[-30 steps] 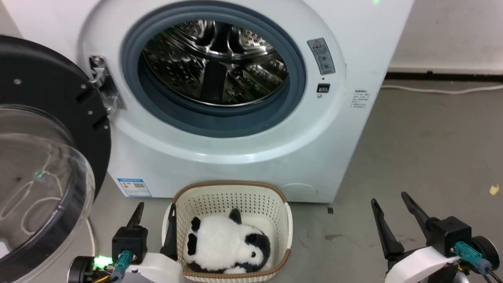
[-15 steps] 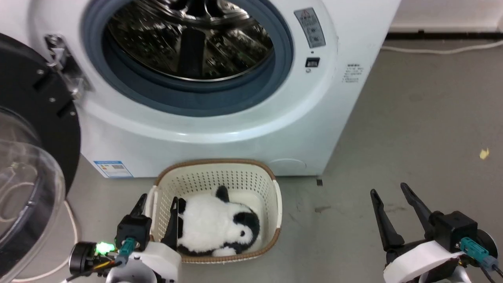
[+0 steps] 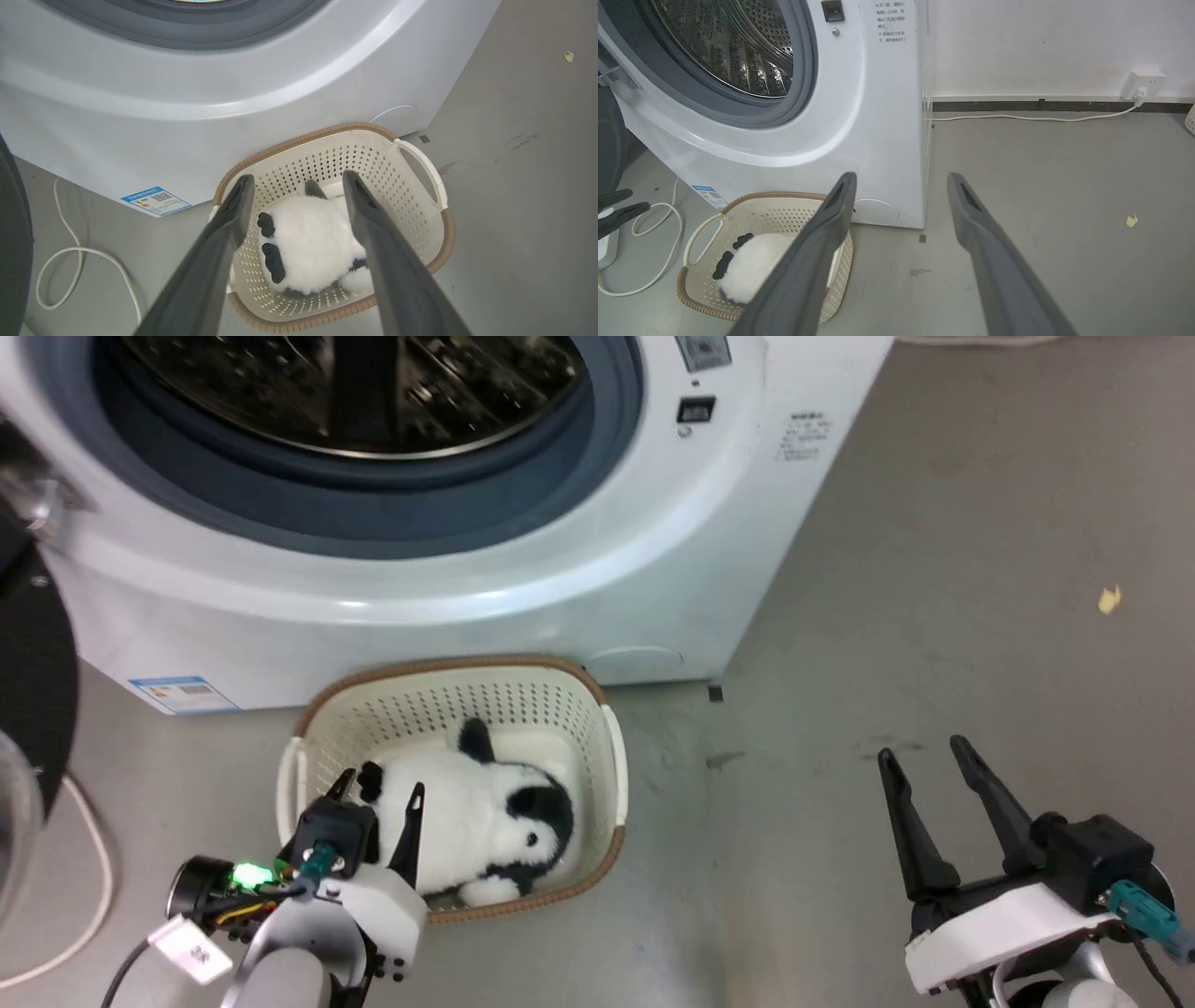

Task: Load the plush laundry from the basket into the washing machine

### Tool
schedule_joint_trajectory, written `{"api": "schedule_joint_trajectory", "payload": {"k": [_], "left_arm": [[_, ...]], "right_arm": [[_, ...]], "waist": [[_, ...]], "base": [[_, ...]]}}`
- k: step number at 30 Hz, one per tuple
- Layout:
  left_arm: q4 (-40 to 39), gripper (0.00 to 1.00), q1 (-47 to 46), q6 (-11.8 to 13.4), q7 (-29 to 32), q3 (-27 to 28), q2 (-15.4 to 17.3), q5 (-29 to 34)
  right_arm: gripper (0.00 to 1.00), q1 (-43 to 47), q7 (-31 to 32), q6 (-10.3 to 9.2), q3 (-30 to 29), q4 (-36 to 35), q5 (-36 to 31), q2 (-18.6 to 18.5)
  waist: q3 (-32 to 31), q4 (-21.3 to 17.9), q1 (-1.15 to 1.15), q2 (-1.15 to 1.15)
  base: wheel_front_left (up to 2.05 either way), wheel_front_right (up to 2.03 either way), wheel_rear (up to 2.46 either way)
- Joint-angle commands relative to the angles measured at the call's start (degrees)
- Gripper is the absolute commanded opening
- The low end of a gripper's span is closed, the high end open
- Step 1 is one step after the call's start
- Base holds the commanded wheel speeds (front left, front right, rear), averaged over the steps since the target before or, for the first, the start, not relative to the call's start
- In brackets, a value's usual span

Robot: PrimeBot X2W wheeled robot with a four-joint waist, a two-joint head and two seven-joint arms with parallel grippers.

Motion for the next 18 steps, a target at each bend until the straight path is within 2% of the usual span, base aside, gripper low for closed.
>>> {"api": "schedule_joint_trajectory", "payload": {"k": [1, 18], "left_arm": [[1.41, 1.0, -1.57, -0.45, 0.23, -0.48, 0.74, -0.57], [14.02, 1.0, -10.24, -1.47, 3.24, -6.54, 6.58, -6.98]], "right_arm": [[1.0, -1.12, -0.55, -0.02, 0.2, -0.3, 0.86, -0.01], [1.0, -3.48, -2.59, -0.03, 1.48, -2.32, 3.63, -0.01]], "waist": [[1.34, -0.97, 0.0, 0.0], [11.0, -5.43, 0.0, 0.0]], "base": [[0.0, 0.0, 0.0], [0.0, 0.0, 0.0]]}}
